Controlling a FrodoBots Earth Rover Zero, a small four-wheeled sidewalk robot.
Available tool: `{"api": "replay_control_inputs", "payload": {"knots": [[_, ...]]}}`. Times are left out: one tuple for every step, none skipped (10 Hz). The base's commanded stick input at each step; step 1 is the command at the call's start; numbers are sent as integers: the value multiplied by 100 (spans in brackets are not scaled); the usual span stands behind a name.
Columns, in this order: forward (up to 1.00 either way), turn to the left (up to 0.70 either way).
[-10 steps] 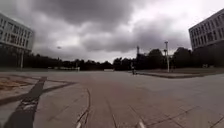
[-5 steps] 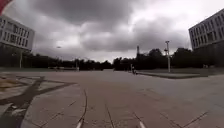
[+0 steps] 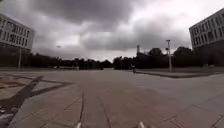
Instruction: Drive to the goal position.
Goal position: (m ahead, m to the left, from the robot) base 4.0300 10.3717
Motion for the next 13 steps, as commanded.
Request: {"api": "replay_control_inputs", "payload": {"knots": [[50, 1], [50, 1], [50, 1], [50, 1], [50, 1], [50, 1], [50, 1], [50, 1], [50, 1], [50, 1], [50, 1], [50, 1], [50, 1]]}}
